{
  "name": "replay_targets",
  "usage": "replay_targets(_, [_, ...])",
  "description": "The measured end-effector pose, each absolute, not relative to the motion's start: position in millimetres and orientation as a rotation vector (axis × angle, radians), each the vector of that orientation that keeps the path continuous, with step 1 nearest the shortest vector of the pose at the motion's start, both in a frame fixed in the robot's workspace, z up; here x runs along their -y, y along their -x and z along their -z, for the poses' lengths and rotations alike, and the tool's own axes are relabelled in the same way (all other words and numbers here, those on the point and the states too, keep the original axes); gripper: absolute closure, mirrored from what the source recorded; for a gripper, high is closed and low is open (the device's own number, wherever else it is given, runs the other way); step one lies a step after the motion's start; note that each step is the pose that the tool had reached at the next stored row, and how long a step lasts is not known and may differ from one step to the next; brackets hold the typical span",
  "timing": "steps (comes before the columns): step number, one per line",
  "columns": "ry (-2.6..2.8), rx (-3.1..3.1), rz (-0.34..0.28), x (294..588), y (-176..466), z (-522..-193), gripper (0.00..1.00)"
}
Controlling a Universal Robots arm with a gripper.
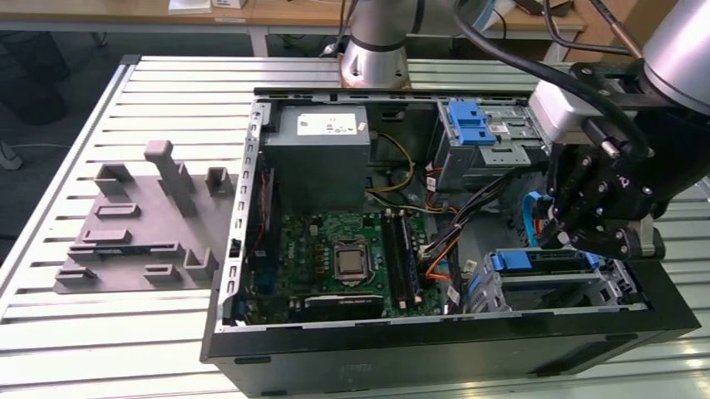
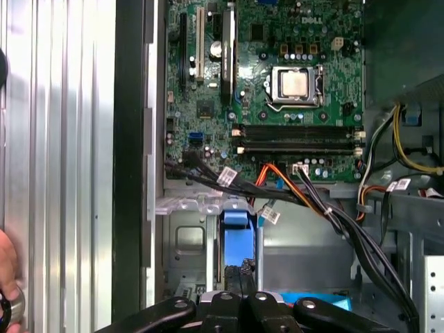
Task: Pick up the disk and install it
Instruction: 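Insert the first disk wire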
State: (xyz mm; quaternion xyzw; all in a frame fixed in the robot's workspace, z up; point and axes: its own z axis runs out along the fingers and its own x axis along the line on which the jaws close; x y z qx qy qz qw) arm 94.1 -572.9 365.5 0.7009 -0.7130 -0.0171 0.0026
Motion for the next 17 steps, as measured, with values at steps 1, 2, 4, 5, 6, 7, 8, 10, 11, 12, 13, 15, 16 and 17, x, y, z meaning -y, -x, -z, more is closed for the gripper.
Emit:
replay_targets(1, [-2.198,2.236,0.054,573,-97,-365,0.89])
replay_targets(2, [-2.198,2.236,0.055,573,-101,-365,0.89])
replay_targets(4, [-2.198,2.235,0.055,572,-107,-365,0.89])
replay_targets(5, [-2.197,2.235,0.056,572,-109,-364,0.89])
replay_targets(6, [-2.197,2.235,0.055,571,-111,-364,0.89])
replay_targets(7, [-2.197,2.235,0.056,570,-112,-364,0.89])
replay_targets(8, [-2.197,2.235,0.055,569,-114,-364,0.89])
replay_targets(10, [-2.197,2.235,0.055,567,-117,-364,0.89])
replay_targets(11, [-2.197,2.235,0.055,565,-119,-364,0.89])
replay_targets(12, [-2.197,2.235,0.056,563,-121,-363,0.89])
replay_targets(13, [-2.197,2.235,0.056,562,-122,-363,0.89])
replay_targets(15, [-2.197,2.235,0.056,557,-124,-363,0.89])
replay_targets(16, [-2.197,2.235,0.055,555,-125,-363,0.89])
replay_targets(17, [-2.197,2.235,0.055,553,-125,-363,0.89])
